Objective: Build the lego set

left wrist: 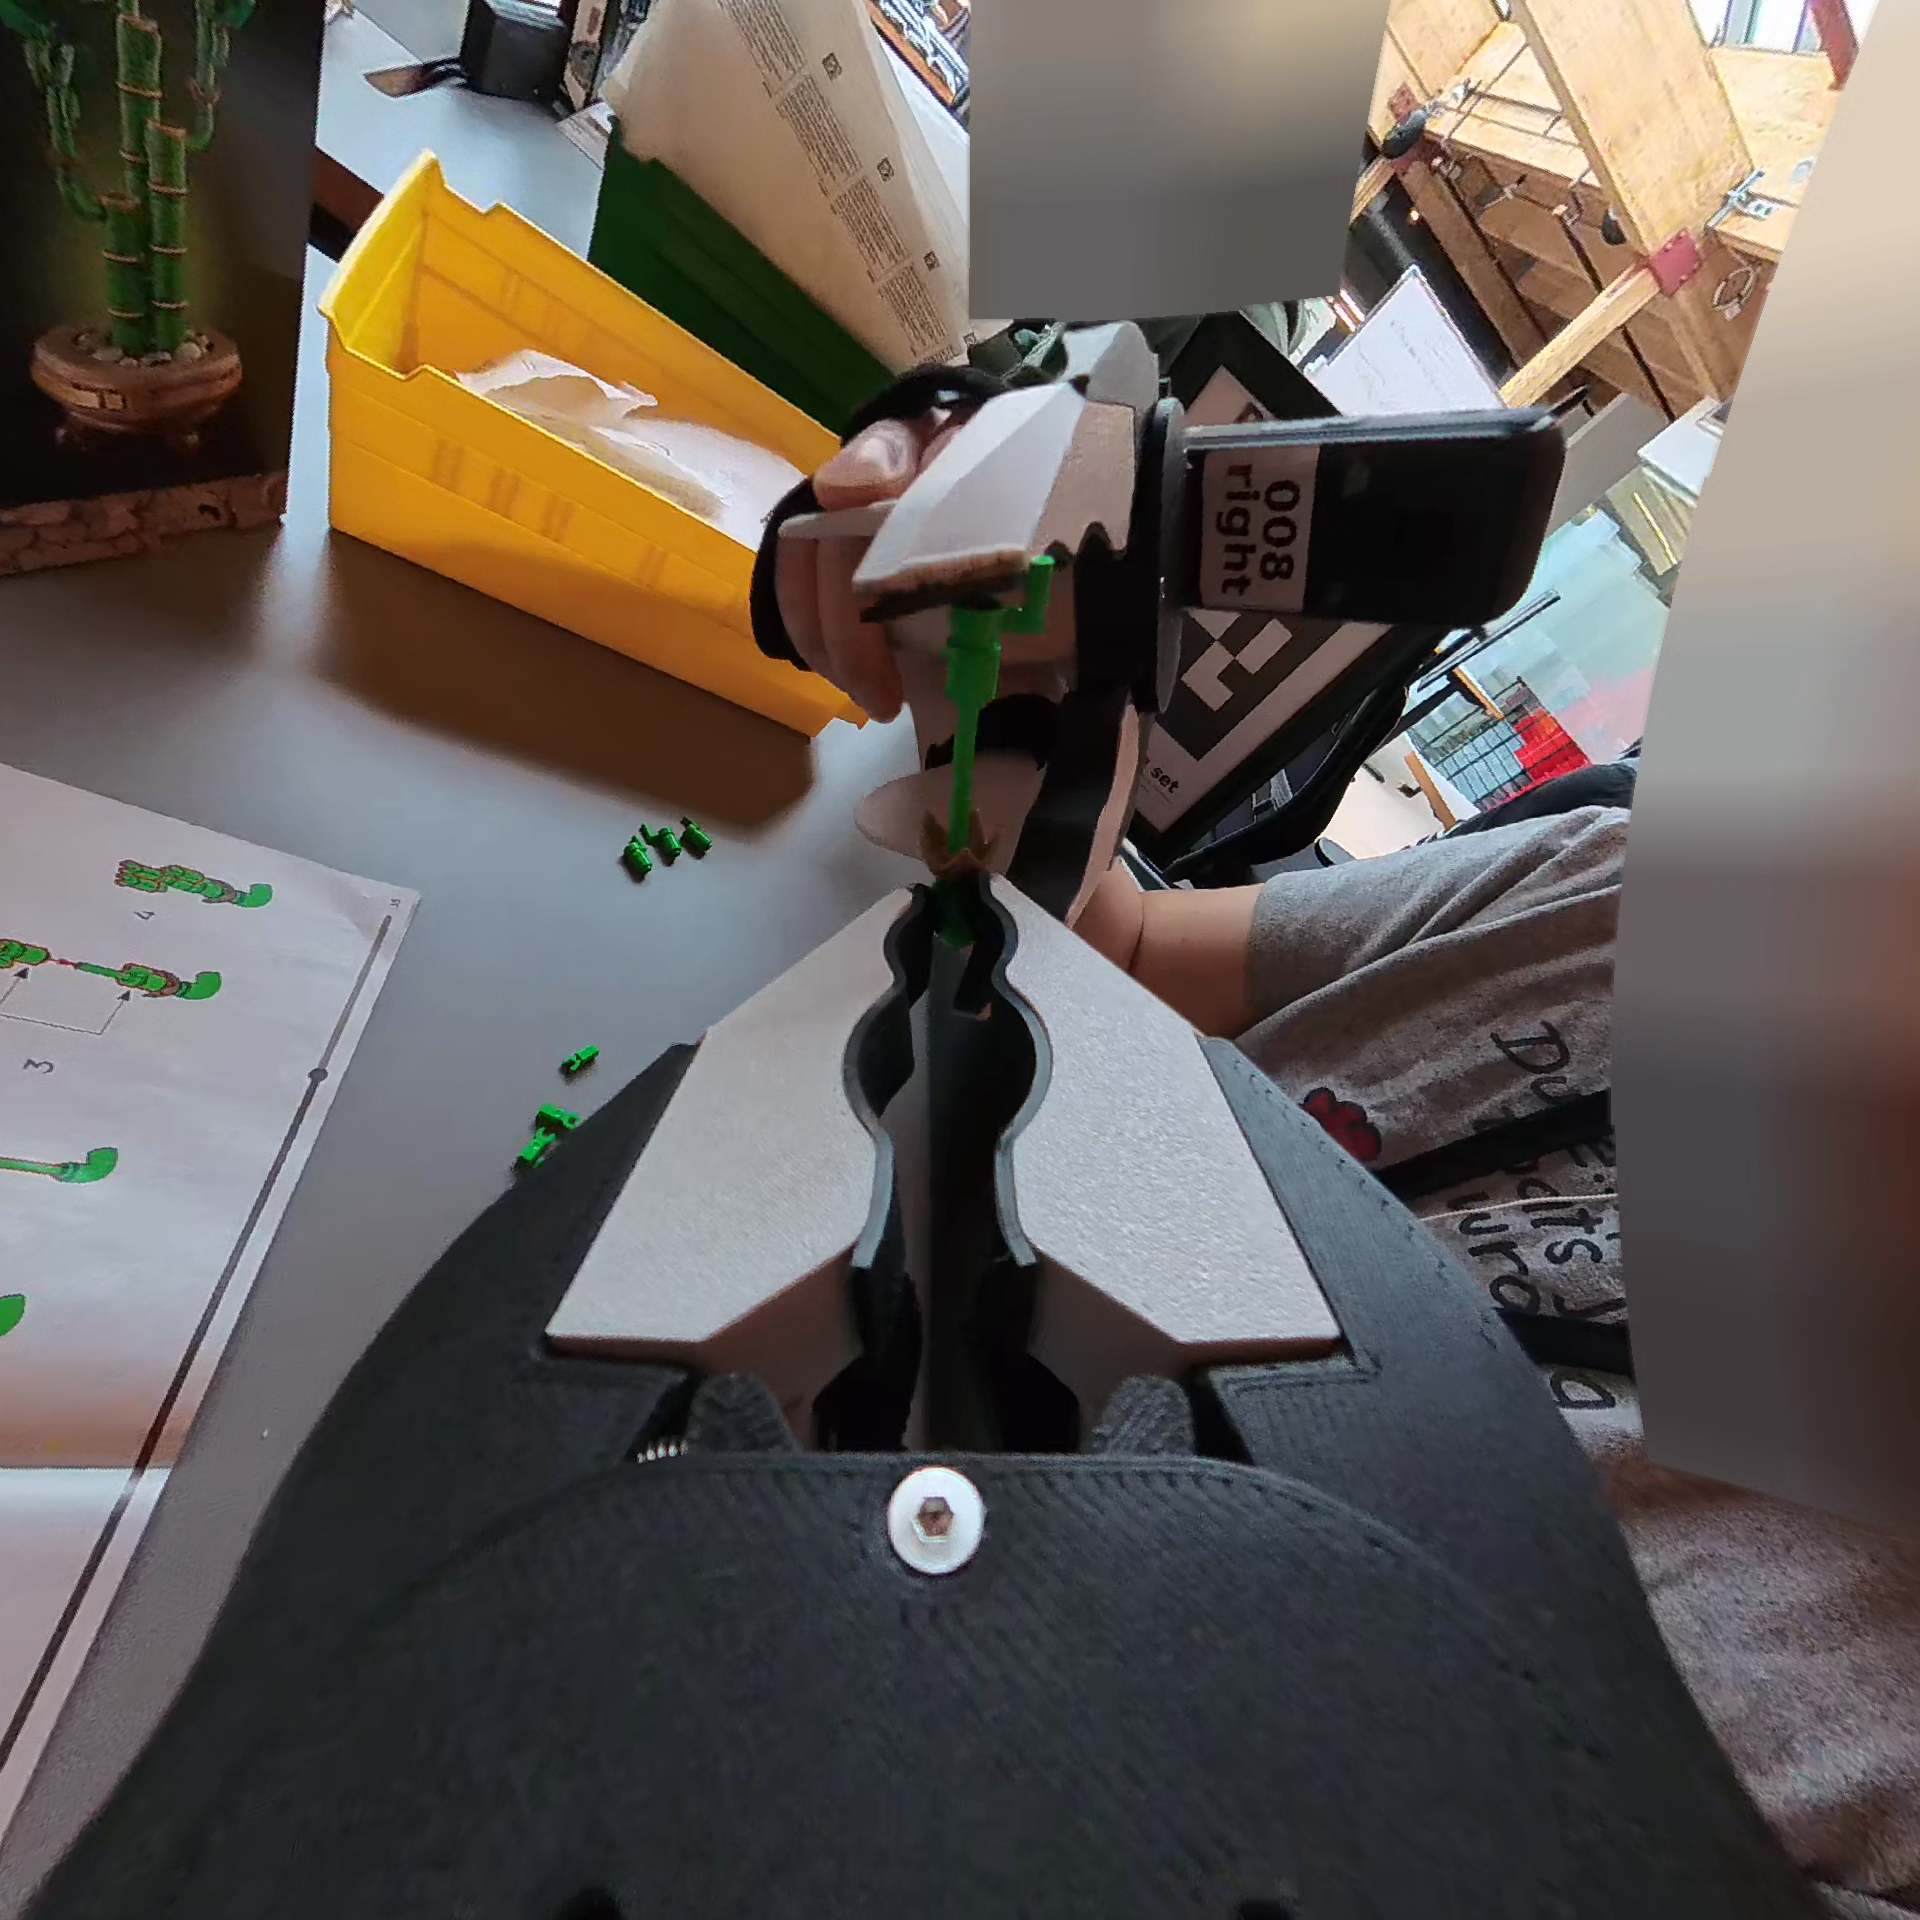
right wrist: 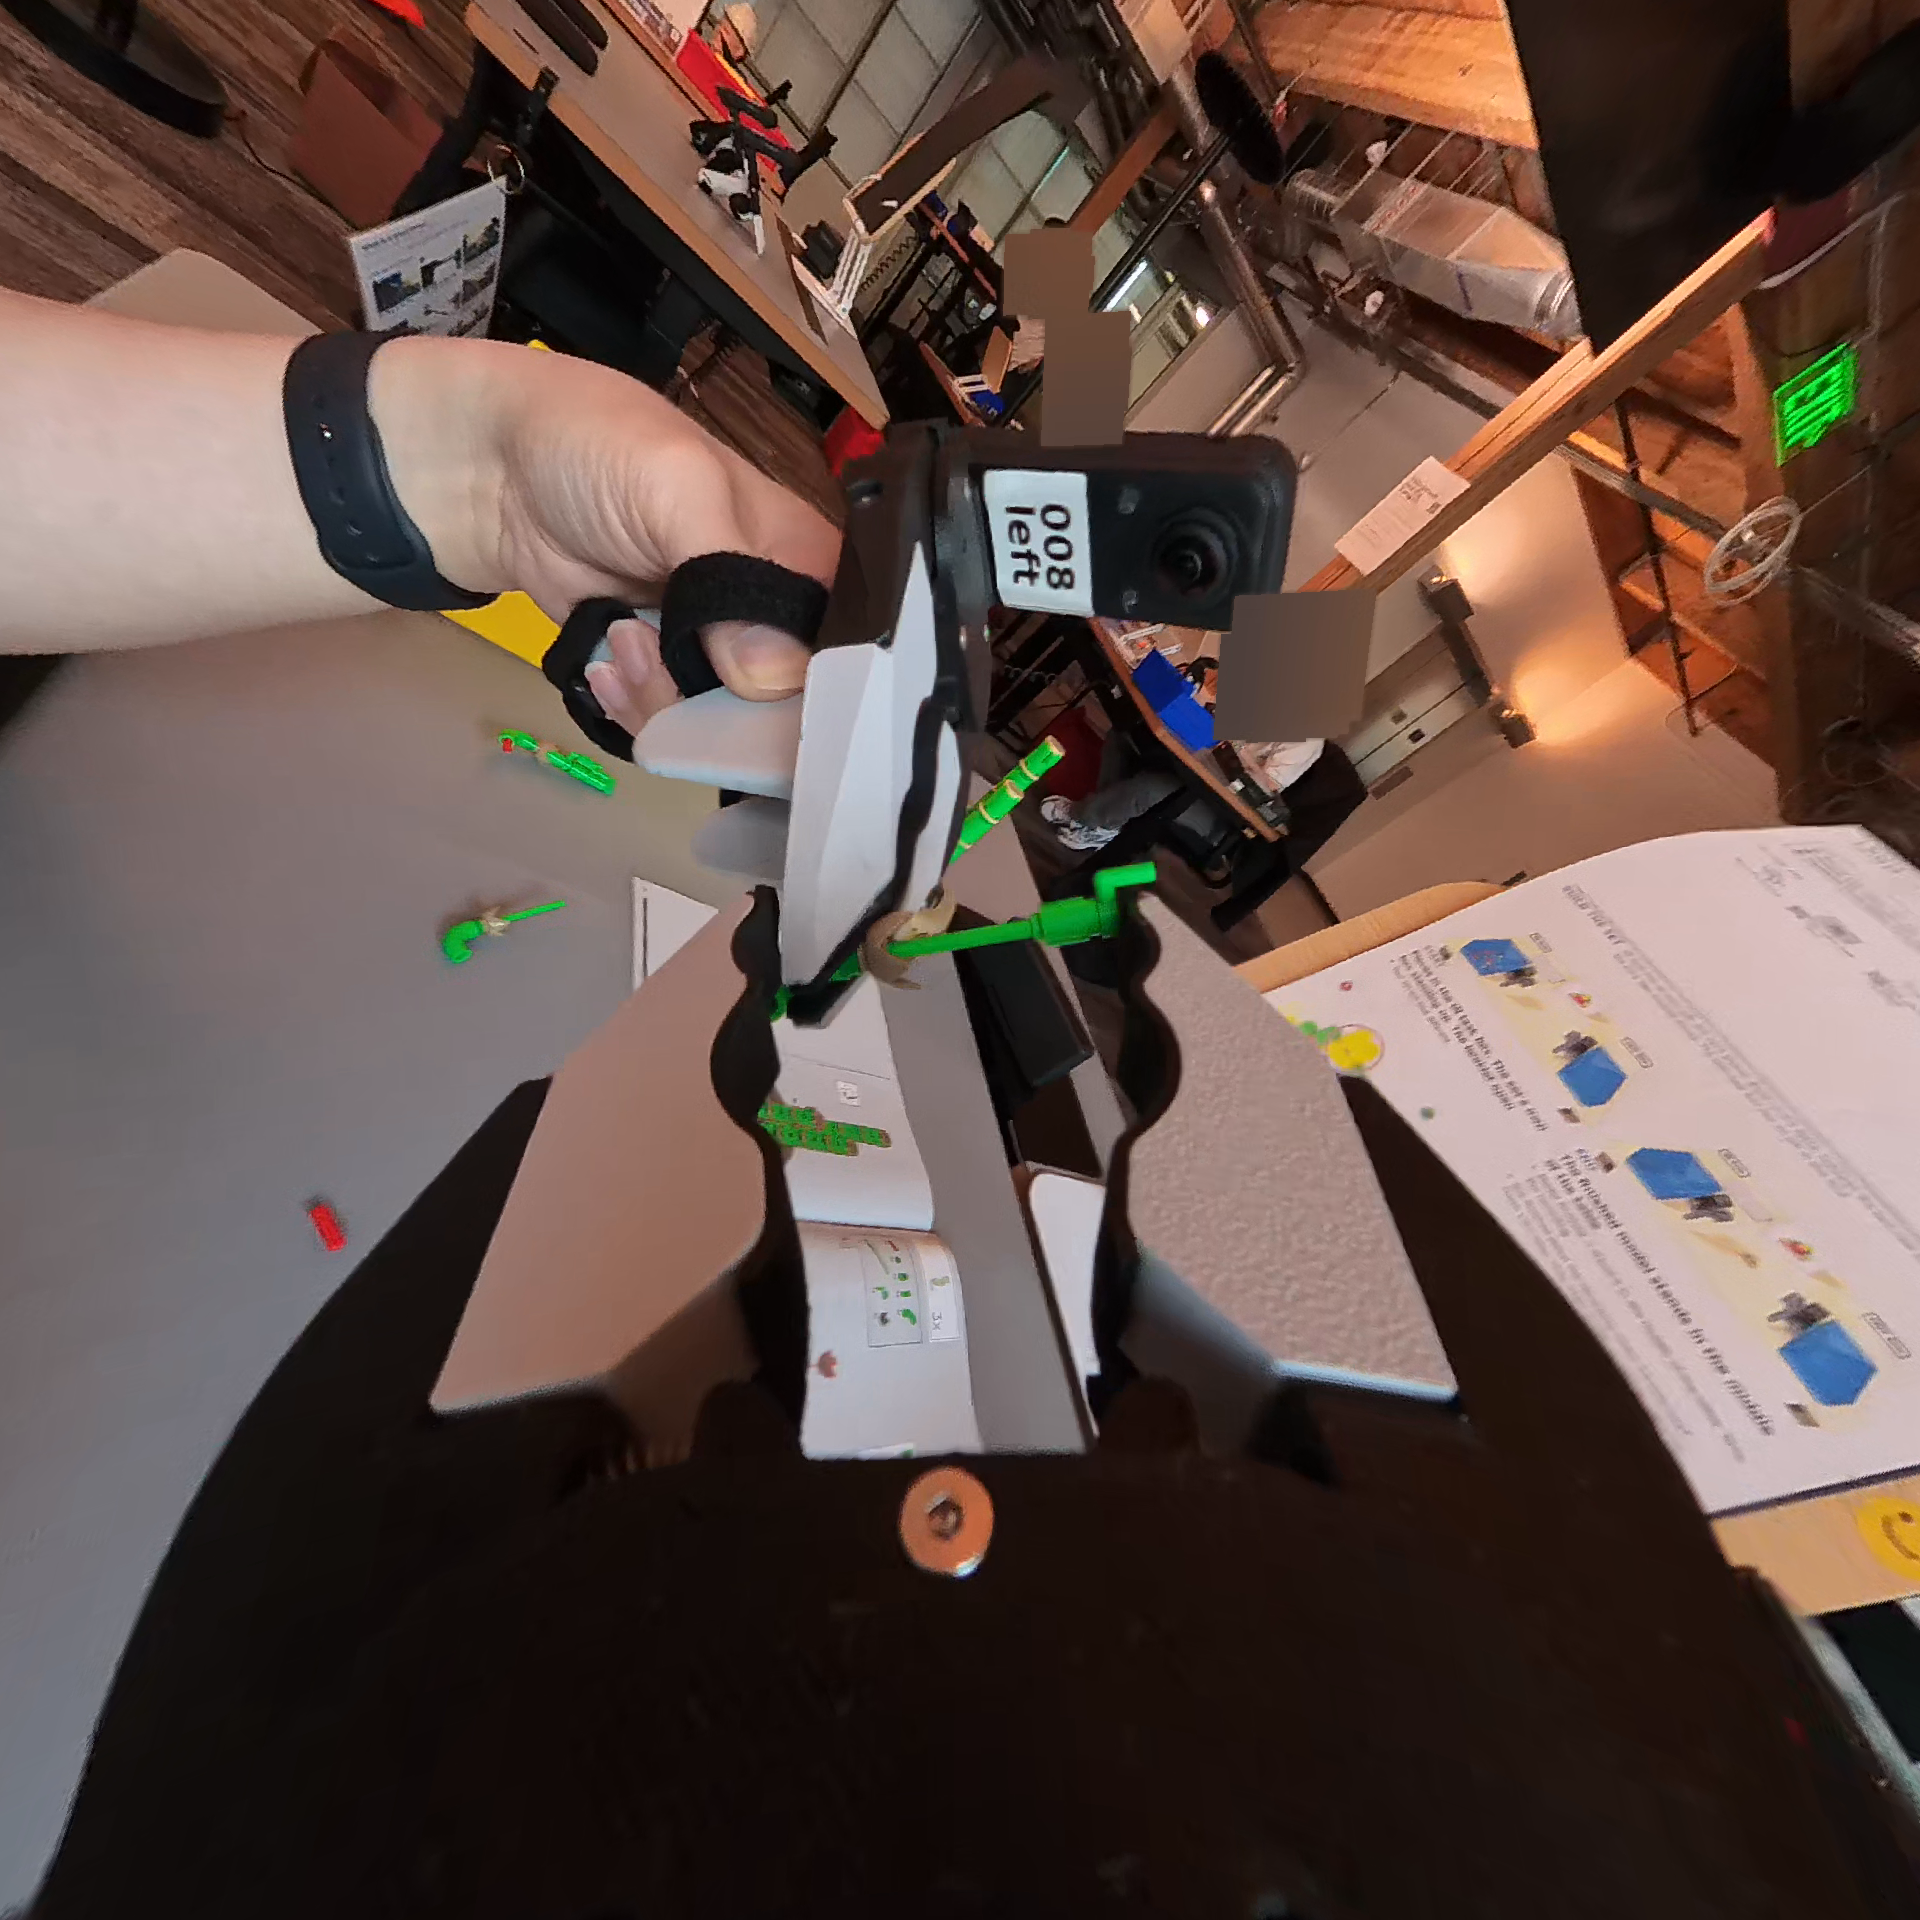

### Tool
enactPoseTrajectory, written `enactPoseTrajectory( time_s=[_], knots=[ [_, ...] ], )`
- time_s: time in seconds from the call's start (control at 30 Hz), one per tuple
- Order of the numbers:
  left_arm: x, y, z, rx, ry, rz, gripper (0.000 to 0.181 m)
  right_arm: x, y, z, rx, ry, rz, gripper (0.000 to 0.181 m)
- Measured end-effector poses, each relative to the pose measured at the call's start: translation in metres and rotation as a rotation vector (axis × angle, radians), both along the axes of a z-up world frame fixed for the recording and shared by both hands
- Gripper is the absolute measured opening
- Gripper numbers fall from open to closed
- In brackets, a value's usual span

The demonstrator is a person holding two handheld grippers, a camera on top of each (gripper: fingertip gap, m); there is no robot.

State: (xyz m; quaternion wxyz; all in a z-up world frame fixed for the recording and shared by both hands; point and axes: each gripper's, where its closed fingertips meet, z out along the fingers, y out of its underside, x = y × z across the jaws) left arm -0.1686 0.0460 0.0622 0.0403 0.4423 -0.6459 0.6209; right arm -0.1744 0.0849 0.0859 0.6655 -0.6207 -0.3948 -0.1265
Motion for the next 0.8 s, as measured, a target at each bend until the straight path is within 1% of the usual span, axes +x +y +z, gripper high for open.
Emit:
enactPoseTrajectory(
  time_s=[0.1, 0.13, 0.17, 0.23, 0.37, 0.8],
  knots=[
    [0.0006, 0.0002, 0.0001, -0.020, 0.011, -0.002, 0.006, 0.0002, -0.0003, -0.0014, -0.015, 0.008, -0.001, 0.067],
    [0.0010, 0.0009, 0.0015, -0.035, 0.010, 0.000, 0.006, -0.0005, -0.0001, -0.0044, -0.032, -0.002, -0.001, 0.075],
    [0.0010, 0.0017, 0.0032, -0.053, 0.012, 0.002, 0.006, 0.0012, 0.0016, -0.0075, -0.049, -0.013, -0.020, 0.080],
    [0.0011, 0.0046, -0.0007, -0.039, 0.028, 0.010, 0.006, 0.0038, 0.0038, -0.0086, -0.043, -0.049, -0.051, 0.074],
    [-0.0003, 0.0043, 0.0024, -0.052, 0.024, 0.010, 0.006, 0.0025, 0.0035, -0.0055, -0.030, -0.043, -0.048, 0.073],
    [0.0010, 0.0048, 0.0000, -0.036, 0.031, 0.024, 0.006, 0.0040, 0.0039, -0.0082, -0.041, -0.050, -0.051, 0.072]
  ],
)
